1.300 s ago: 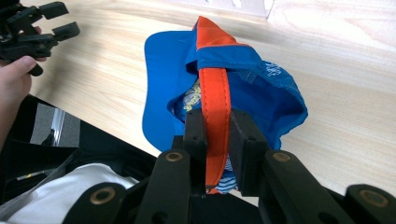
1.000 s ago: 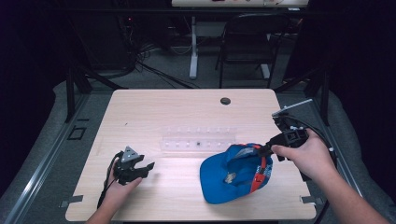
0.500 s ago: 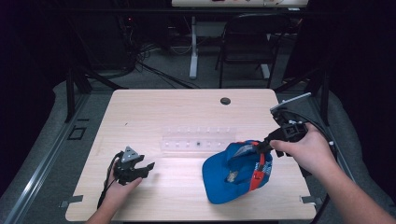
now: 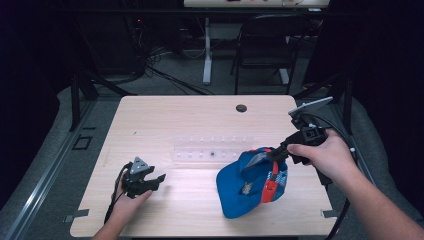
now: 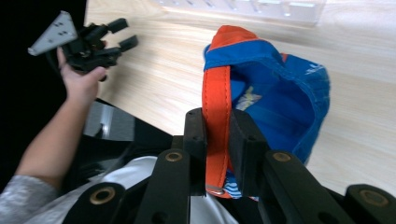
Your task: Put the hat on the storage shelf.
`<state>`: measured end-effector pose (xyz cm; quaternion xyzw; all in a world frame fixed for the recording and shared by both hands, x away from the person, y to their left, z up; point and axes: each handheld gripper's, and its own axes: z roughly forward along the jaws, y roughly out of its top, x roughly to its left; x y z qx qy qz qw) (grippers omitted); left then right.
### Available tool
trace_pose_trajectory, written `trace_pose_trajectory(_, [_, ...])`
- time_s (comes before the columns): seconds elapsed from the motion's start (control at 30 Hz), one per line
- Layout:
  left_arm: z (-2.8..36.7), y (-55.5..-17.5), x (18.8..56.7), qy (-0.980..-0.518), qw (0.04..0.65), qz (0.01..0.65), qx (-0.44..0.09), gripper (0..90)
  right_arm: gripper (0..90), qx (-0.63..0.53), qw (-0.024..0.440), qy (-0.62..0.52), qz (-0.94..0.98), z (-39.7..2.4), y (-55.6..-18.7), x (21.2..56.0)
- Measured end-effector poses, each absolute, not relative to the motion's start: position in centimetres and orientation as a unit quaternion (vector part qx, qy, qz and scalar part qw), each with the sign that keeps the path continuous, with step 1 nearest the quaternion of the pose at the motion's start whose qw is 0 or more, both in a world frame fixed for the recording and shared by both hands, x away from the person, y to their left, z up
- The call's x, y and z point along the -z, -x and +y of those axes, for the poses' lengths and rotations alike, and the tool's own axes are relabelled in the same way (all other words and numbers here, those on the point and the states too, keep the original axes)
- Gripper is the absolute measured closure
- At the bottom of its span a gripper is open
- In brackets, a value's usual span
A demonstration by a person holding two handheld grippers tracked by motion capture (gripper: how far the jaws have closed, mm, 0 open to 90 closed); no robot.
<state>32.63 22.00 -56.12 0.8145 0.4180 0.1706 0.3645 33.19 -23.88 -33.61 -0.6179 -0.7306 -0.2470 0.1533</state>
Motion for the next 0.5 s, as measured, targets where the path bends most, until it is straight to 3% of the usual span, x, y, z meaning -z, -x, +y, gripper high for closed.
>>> trace_pose_trajectory(0.5, [21.95,-32.62,56.16,-0.815,0.365,0.417,-0.170,44.1,77.9,0.275,0.194,0.614,-0.714,-23.40,-33.53,33.08])
